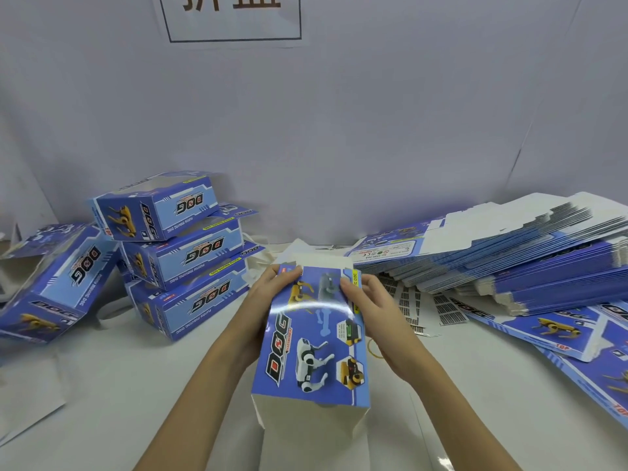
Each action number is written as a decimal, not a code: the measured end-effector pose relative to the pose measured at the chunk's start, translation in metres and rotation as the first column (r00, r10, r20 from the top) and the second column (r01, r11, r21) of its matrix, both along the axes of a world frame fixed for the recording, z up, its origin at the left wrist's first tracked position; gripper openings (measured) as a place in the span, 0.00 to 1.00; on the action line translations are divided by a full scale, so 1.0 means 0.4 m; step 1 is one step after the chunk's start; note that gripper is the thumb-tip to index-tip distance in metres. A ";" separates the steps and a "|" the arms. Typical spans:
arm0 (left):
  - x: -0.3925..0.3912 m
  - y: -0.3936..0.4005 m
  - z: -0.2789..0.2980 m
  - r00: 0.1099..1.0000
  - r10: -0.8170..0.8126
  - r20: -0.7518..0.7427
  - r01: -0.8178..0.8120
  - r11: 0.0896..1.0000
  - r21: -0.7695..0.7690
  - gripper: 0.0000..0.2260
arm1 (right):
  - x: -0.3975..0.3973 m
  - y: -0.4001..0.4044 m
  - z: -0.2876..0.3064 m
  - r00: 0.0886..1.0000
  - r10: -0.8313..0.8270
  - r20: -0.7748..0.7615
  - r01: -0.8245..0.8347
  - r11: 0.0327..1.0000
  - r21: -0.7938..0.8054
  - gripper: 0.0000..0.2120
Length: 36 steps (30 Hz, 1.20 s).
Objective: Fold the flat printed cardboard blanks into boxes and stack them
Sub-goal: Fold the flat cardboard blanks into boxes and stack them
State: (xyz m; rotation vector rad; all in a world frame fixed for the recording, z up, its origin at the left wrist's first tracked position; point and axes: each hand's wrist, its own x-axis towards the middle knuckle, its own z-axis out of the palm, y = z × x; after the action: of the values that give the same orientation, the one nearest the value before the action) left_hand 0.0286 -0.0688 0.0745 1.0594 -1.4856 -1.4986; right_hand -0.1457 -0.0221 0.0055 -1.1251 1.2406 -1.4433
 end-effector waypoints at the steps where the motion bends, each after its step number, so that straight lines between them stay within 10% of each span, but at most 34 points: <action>1: 0.000 -0.006 0.002 0.999 0.044 0.033 -0.044 0.999 0.004 0.17 | 0.004 0.000 -0.002 1.000 0.000 -0.016 0.000 1.000 0.011 0.23; 10: 0.013 0.026 0.004 0.959 -0.004 0.284 0.045 0.989 -0.139 0.16 | 0.037 0.004 0.001 0.934 -0.045 0.354 0.082 0.992 -0.091 0.25; 22: 0.007 -0.004 -0.064 0.935 0.185 -0.304 -0.194 0.981 0.000 0.10 | 0.019 0.001 0.005 0.943 -0.076 0.324 0.153 0.964 -0.219 0.25; 30: 0.027 -0.044 -0.102 0.993 0.021 -0.119 -0.026 0.999 -0.043 0.10 | 0.008 0.004 0.011 0.975 0.026 0.221 0.016 0.982 -0.188 0.14; 36: 0.028 -0.152 -0.127 0.976 -0.141 0.167 0.171 0.967 -0.187 0.34 | -0.008 -0.007 0.002 0.954 -0.151 0.260 0.216 0.946 -0.243 0.15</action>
State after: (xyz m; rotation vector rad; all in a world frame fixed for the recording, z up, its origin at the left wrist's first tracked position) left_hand 0.0400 -0.1296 0.0238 0.9715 -1.8236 -1.3623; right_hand -0.1490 -0.0250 0.0062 -0.9926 1.0221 -1.8760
